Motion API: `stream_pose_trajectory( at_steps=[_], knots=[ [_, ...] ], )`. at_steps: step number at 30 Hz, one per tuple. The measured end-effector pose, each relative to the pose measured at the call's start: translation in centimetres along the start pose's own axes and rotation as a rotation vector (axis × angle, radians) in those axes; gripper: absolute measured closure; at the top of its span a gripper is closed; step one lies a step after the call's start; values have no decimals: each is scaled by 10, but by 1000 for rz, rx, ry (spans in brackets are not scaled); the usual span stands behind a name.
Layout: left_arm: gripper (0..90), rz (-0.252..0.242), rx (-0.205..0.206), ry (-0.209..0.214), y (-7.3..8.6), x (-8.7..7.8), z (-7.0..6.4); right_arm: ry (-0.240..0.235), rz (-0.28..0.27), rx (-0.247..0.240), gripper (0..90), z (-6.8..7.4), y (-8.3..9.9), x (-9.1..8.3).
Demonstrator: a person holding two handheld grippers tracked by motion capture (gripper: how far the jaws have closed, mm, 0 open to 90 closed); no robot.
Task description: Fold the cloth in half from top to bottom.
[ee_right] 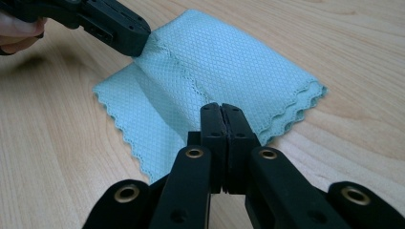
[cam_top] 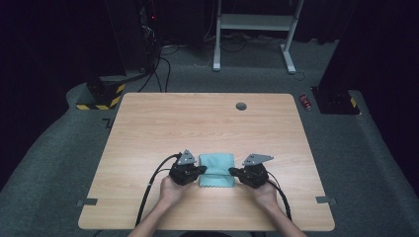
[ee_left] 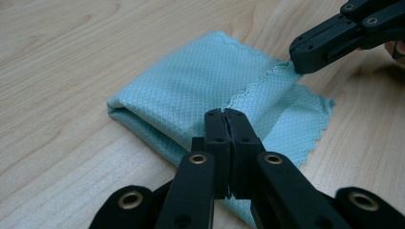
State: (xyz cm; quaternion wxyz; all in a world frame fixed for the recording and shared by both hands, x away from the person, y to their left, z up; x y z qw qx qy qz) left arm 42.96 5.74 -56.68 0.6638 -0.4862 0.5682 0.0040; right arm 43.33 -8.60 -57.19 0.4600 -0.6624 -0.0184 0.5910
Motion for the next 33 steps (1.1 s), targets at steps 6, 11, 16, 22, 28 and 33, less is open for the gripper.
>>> stream_pose_trajectory(
  at_steps=[6, 11, 16, 22, 28, 33],
  knots=[
    [885, 9, 14, -8, 4, 2, -2, 1, 2, -6, 890, 3, 5, 1],
    [884, 10, 20, -9, 8, 2, -5, -3, 7, -12, 890, 6, 8, 1],
    [884, 17, 23, -7, 10, 3, -6, -6, 12, -12, 890, 9, 11, 2],
    [872, 23, 20, -4, 14, 3, -8, -16, 31, -9, 880, 10, 15, 6],
    [820, 26, 32, 16, 18, 0, -14, -23, 39, -13, 808, 14, 20, 4],
    [722, 15, 28, 38, 21, -10, -19, -31, 24, -15, 745, 19, 25, -5]
  ],
)
Point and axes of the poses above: each handheld gripper's, and its own axes: x roughly forward along the jaws, y roughly out of its underside, z roughly to its left, the point moved 10 cm from there along x, roughly forward along the jaws, and after that the axes turned 12 degrees about z, right-handed, at the moved point
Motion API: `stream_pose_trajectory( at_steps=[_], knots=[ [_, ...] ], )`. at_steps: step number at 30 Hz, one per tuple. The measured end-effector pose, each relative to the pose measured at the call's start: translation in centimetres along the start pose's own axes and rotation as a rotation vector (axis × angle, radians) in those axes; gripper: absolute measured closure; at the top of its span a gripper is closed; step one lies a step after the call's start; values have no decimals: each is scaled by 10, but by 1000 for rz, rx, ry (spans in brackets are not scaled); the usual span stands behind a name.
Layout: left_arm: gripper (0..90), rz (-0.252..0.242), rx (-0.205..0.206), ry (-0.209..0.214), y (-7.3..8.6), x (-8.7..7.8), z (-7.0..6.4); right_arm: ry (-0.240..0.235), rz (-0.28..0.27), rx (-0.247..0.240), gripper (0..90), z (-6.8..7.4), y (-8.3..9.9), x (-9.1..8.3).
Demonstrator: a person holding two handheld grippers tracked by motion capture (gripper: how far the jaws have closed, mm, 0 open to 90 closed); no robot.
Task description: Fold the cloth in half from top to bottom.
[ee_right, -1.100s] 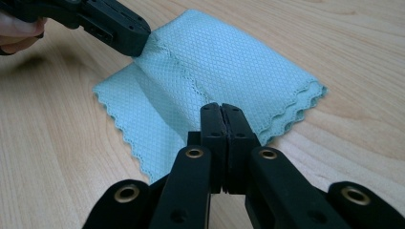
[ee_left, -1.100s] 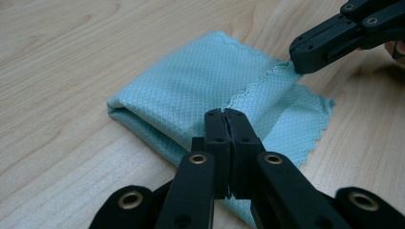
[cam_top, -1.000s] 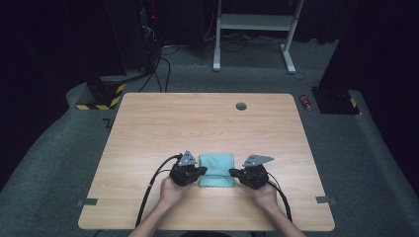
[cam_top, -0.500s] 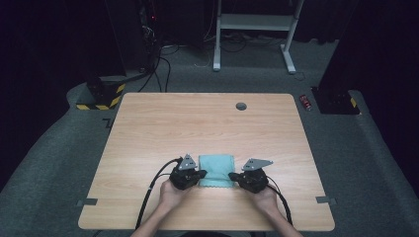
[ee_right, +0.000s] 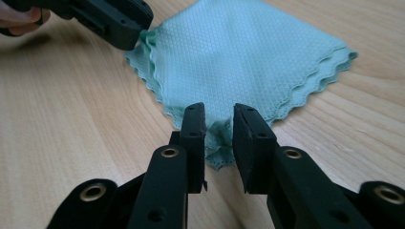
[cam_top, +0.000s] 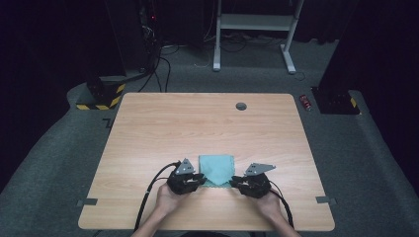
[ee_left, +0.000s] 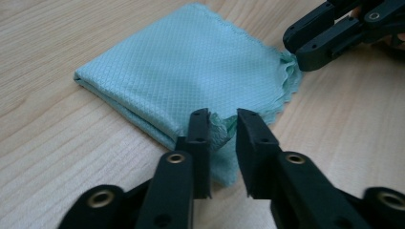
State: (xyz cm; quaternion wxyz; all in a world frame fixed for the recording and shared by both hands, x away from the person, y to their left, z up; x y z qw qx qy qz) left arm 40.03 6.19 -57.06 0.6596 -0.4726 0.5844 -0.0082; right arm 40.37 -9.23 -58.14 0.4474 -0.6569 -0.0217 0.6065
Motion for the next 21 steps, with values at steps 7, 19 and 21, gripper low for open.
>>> stream_pose_trajectory(
  at_steps=[7, 19, 21],
  knots=[
    [571, -85, -65, -25, -22, -17, 10, 20, -80, 27, 777, -8, -16, -17],
    [508, 85, -44, -122, 6, 11, 13, 91, 48, 7, 702, -10, -6, 11],
    [488, 81, -45, -122, 15, 7, 14, 104, 47, 2, 662, -9, 2, 7]
  ],
)
Point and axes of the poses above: each handheld gripper's, and its own axes: x roughly forward along the jaws, y roughly out of its underside, z roughly to its left, the point moved 10 cm from there along x, roughly forward along the jaws, and after that the axes turned 12 degrees about z, right-handed, at the moved point
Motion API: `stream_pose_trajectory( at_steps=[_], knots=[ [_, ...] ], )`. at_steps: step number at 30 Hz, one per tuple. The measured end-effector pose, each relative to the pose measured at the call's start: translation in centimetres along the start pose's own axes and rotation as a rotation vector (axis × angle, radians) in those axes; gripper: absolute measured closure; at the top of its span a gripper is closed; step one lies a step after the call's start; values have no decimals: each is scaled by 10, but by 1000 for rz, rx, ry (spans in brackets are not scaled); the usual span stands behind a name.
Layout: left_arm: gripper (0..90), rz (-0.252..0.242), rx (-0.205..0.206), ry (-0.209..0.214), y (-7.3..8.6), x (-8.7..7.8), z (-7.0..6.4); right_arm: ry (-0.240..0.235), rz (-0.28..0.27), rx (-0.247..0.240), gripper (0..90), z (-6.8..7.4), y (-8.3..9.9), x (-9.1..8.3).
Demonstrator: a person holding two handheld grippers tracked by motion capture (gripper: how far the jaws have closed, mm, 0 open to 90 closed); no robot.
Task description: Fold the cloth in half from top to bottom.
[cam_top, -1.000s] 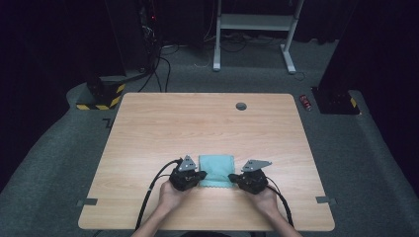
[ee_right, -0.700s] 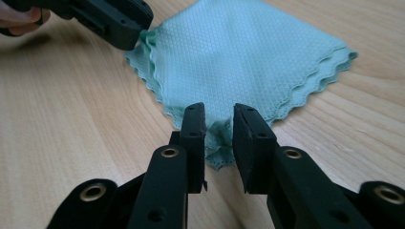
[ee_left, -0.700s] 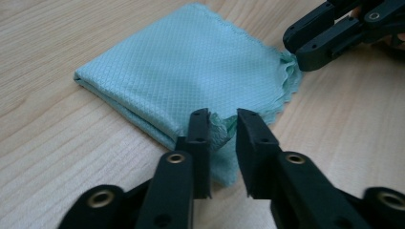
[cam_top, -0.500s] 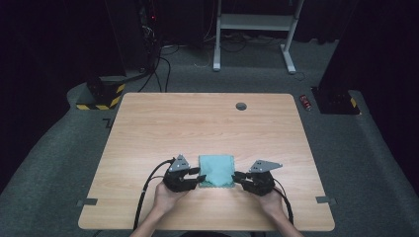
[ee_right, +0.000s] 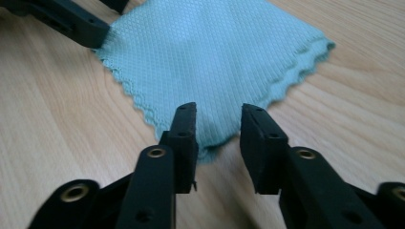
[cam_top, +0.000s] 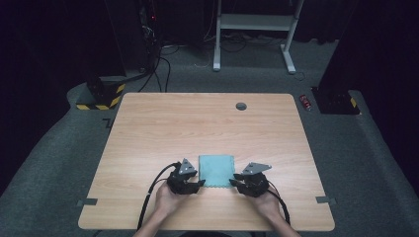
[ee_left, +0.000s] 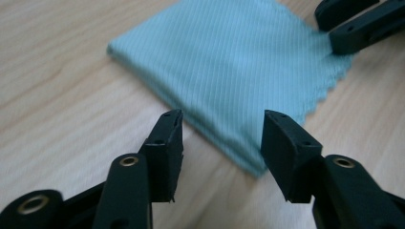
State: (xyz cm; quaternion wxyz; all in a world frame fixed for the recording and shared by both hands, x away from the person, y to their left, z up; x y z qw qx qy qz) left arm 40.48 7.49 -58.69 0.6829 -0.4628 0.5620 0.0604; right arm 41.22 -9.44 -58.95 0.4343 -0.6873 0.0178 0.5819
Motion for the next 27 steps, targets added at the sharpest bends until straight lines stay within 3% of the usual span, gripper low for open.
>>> stream_pose_trajectory(
  at_steps=[4, 8, 14, 17, 19, 21, 27],
  knots=[
    [457, -33, -32, 11, 14, -9, 3, 17, -38, 40, 601, -7, 9, -12],
    [426, -87, -133, 8, 25, -20, 18, 60, -74, 123, 569, -26, 21, -27],
    [403, -80, -229, -132, 46, -31, 56, 167, -65, 243, 545, -63, 47, -45],
    [382, -70, -245, -216, 55, -37, 72, 207, -34, 297, 507, -77, 60, -49],
    [356, -62, -255, -245, 58, -38, 78, 261, -23, 302, 495, -84, 65, -51],
    [332, -58, -260, -254, 59, -39, 81, 301, -10, 291, 468, -86, 66, -52],
    [298, -51, -263, -262, 60, -39, 81, 300, -5, 310, 397, -88, 68, -52]
  ],
)
Point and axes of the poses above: each handheld gripper's, and its own axes: x roughly forward along the jaws, y roughly out of its underside, z roughly to its left, the point moved 10 cm from there along x, roughly forward along the jaws, and after that the axes turned 12 degrees about z, right-handed, at the moved point
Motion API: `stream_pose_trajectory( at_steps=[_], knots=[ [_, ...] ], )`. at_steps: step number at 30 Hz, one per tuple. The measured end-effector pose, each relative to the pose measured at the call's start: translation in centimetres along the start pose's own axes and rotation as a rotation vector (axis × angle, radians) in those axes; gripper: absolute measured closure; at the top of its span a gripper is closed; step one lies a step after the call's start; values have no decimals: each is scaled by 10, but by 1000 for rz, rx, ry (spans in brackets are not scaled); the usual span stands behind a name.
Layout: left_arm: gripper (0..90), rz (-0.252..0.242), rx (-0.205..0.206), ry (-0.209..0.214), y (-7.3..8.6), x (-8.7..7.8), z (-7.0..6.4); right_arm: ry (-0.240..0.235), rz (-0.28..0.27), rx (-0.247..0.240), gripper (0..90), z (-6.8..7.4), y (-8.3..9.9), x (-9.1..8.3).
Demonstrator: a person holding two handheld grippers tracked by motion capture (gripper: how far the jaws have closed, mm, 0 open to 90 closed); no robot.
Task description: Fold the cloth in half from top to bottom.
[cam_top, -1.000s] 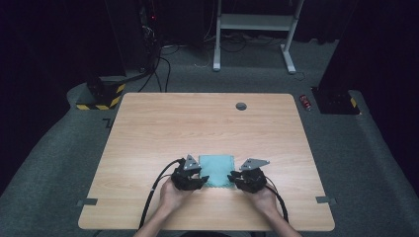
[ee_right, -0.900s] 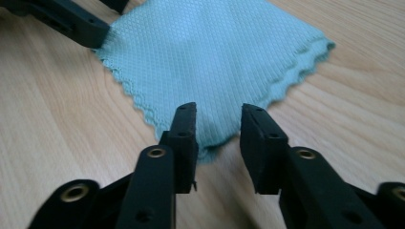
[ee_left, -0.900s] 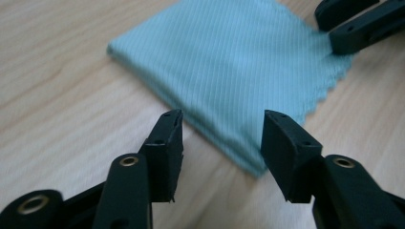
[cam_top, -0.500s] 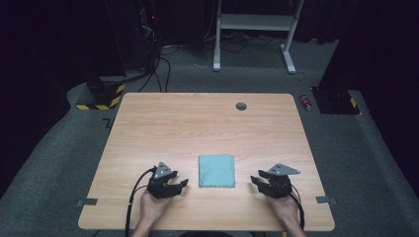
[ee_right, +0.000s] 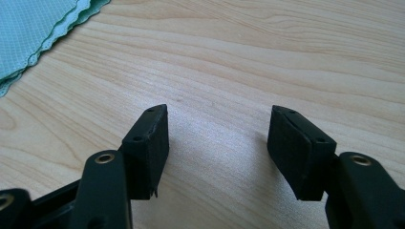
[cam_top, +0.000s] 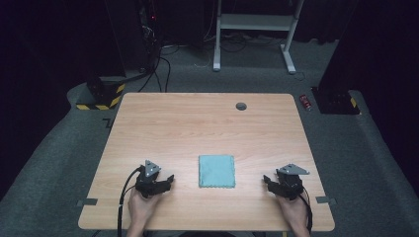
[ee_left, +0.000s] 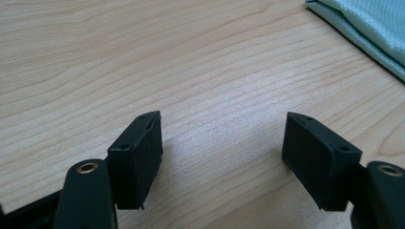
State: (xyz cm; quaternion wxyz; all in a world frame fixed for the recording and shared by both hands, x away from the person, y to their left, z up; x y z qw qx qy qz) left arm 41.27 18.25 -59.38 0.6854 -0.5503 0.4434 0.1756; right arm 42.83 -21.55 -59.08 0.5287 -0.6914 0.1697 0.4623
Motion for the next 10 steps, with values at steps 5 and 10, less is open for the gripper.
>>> stream_pose_trajectory(
  at_steps=[5, 10],
  knots=[
    [294, 0, 0, 1, 0, 0, 0, 0, 0, 1, 397, 0, 0, 0],
    [294, -1, -1, 0, 0, 0, 0, 0, 0, 0, 396, 0, 0, 0]
  ],
)
Point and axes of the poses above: each handheld gripper's, and its own axes: x roughly forward along the jaws, y roughly out of its underside, z roughly to its left, the point moved 10 cm from there along x, roughly forward along the jaws, and after that the axes turned 12 degrees about z, right-handed, at the moved point
